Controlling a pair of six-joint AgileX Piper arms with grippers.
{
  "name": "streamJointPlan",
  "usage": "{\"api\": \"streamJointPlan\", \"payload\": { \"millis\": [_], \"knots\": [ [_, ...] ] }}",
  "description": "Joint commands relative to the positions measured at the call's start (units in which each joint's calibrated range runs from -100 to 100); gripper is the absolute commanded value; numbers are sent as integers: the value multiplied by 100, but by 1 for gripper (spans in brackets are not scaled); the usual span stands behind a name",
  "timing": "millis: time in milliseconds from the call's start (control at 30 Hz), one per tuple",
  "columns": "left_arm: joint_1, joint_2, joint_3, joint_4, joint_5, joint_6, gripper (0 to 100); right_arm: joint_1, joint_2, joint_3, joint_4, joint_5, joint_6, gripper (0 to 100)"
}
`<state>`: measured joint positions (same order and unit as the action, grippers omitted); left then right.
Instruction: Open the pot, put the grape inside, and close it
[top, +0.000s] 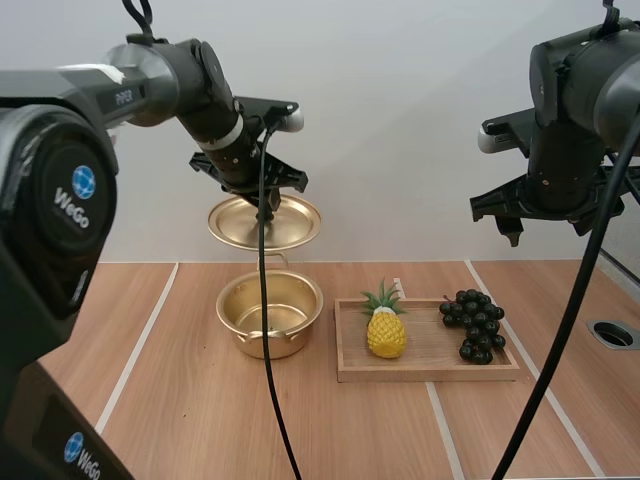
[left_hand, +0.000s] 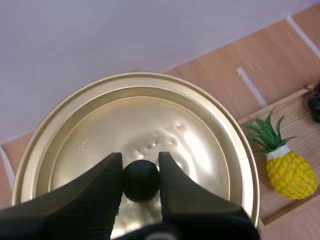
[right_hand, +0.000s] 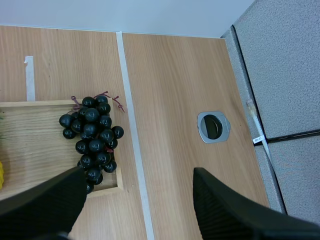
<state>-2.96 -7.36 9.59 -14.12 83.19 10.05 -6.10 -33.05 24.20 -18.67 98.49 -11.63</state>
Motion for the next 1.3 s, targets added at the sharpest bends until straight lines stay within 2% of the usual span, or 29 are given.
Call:
{"api": "streamJointPlan", "payload": {
  "millis": [0,233,467,767,1067,1267],
  "knots": [
    [-6,-431,-338,-2,158,-65,0,-20,-53,10,-13,-94,18,100],
    [-6,-1431,-1304,8,424,-65,0,-20,-53,10,-13,-162,18,100],
    [-6,-2130,-2745,185,304,-282,0,-20,-53,10,44,-213,18,100],
    [-6,-2323,-4483,1198,-581,-936,0,-20,-53,10,411,-213,18,100],
    [-6,-2323,-5944,1260,-1060,-1057,0,-20,-15,10,1082,-213,18,100],
    [-6,-2323,-6752,1260,-1064,-1057,0,-20,295,10,1108,-145,18,100]
  ]
}}
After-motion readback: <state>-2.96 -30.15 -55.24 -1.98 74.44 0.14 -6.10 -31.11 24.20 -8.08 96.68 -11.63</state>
